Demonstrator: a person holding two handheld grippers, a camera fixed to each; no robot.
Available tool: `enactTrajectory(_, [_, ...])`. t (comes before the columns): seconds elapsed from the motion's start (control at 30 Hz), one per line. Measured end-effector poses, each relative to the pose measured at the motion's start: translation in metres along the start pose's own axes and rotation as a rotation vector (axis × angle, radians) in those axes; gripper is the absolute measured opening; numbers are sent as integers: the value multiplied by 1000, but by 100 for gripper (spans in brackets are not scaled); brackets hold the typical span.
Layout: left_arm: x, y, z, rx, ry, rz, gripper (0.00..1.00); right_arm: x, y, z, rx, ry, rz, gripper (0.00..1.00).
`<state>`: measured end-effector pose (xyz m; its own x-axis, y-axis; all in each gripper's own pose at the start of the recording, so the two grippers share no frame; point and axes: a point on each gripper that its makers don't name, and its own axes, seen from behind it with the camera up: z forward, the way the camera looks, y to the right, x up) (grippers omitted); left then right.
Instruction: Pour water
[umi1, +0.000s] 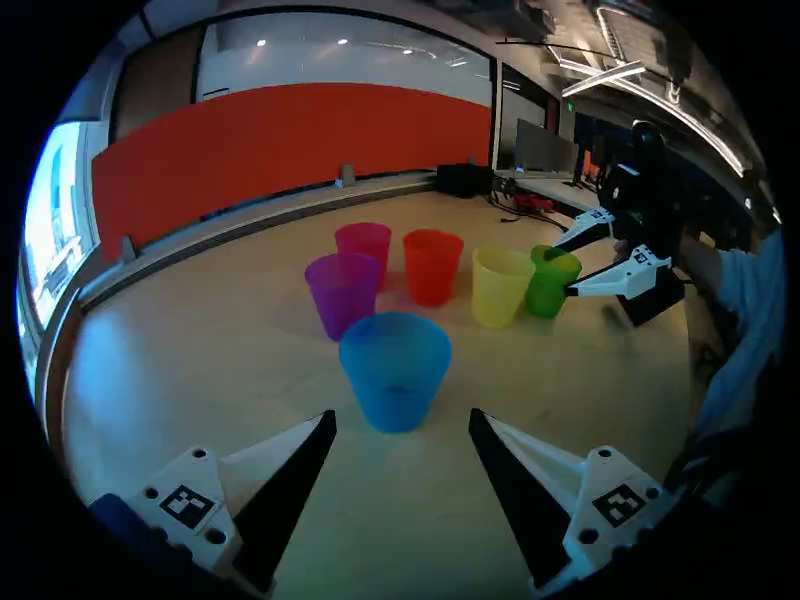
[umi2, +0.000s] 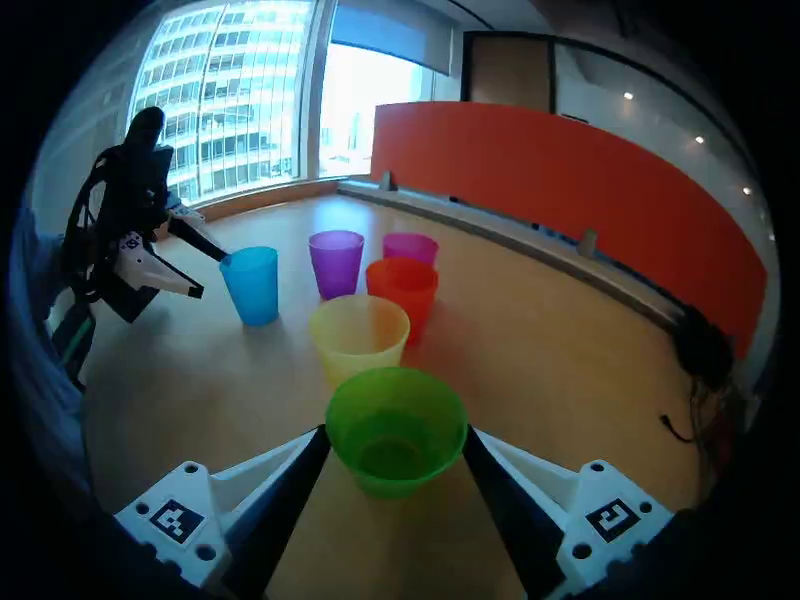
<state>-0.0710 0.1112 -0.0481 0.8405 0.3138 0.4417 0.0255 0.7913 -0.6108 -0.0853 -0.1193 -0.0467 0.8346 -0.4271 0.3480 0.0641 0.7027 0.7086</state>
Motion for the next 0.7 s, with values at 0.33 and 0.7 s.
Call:
enactTrajectory(0.33, [4, -13, -20, 56, 66, -42, 99, -8, 9, -34, -65, 24, 25, 100])
enactTrajectory(0.7, [27, -29, -39, 167, 203, -47, 98, 10, 15, -57, -140, 122, 65, 100])
